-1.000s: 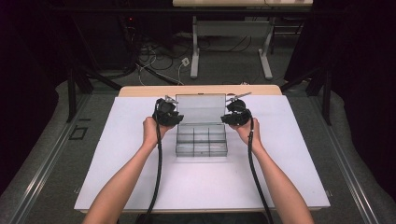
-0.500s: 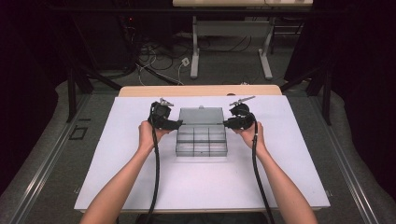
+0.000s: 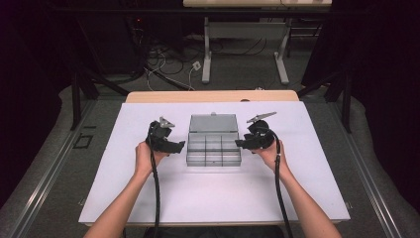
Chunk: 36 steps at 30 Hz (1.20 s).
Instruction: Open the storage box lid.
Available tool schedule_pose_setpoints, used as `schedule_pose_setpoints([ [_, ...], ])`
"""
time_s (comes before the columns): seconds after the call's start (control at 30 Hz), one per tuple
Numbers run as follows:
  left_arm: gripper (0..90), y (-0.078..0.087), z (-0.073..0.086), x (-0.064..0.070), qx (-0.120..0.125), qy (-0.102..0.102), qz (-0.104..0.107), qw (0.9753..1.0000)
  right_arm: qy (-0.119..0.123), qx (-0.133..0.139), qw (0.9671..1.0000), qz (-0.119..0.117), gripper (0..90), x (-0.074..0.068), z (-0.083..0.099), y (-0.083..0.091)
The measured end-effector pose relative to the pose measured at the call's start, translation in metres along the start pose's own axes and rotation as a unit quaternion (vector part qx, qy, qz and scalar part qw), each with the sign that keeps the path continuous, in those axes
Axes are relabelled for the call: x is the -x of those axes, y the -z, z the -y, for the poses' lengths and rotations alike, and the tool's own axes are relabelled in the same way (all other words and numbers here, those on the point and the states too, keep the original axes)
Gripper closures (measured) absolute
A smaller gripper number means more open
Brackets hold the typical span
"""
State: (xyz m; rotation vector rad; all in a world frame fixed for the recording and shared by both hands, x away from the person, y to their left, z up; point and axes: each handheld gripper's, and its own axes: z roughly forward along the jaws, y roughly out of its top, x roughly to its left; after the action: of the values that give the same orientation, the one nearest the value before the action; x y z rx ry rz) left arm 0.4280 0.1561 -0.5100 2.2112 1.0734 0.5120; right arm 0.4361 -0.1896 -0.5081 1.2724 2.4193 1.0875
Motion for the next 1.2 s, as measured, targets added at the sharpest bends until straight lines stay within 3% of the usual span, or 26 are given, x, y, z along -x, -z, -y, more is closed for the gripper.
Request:
schedule_pose_setpoints([
  [0.13,14.4,0.004,0.008,0.002,-0.007,-0.003,-0.001,1.0,0.007,-0.005,1.0,-0.001,44.4,-0.005,0.004,0.006],
  [0.37,11.0,0.015,0.017,0.002,-0.011,-0.005,0.004,0.9999,0.017,-0.008,0.9994,-0.029,36.3,-0.017,0.017,0.02],
  [0.43,11.0,0.018,0.02,0.002,-0.007,-0.005,0.001,1.0,0.024,-0.025,0.9988,-0.034,32.6,-0.02,0.02,0.026],
  [0.47,11.0,0.02,0.022,0.002,-0.009,-0.006,0.001,0.9999,0.027,-0.005,0.9989,-0.039,31.5,-0.022,0.023,0.026],
  [0.53,10.9,0.023,0.026,0.002,-0.01,-0.003,0.001,0.9999,0.041,-0.015,0.998,-0.045,28.4,-0.026,0.027,0.03],
  [0.57,11.0,0.023,0.027,0.001,-0.011,-0.005,0.0,0.9999,0.042,-0.001,0.9979,-0.049,26.7,-0.027,0.03,0.03],
  [0.67,10.9,0.026,0.032,0.0,-0.013,-0.002,0.0,0.9999,0.043,-0.003,0.9973,-0.06,22.3,-0.031,0.035,0.034],
  [0.97,8.2,0.034,0.043,-0.002,-0.019,0.001,-0.001,0.9998,0.055,-0.006,0.9962,-0.067,15.3,-0.039,0.055,0.043],
  [1.17,3.9,0.038,0.048,-0.004,-0.017,0.006,-0.001,0.9998,0.063,-0.023,0.995,-0.074,10.8,-0.043,0.065,0.047],
  [1.2,3.9,0.039,0.049,-0.004,-0.018,0.008,-0.001,0.9998,0.061,-0.015,0.9954,-0.072,10.7,-0.044,0.067,0.046],
])
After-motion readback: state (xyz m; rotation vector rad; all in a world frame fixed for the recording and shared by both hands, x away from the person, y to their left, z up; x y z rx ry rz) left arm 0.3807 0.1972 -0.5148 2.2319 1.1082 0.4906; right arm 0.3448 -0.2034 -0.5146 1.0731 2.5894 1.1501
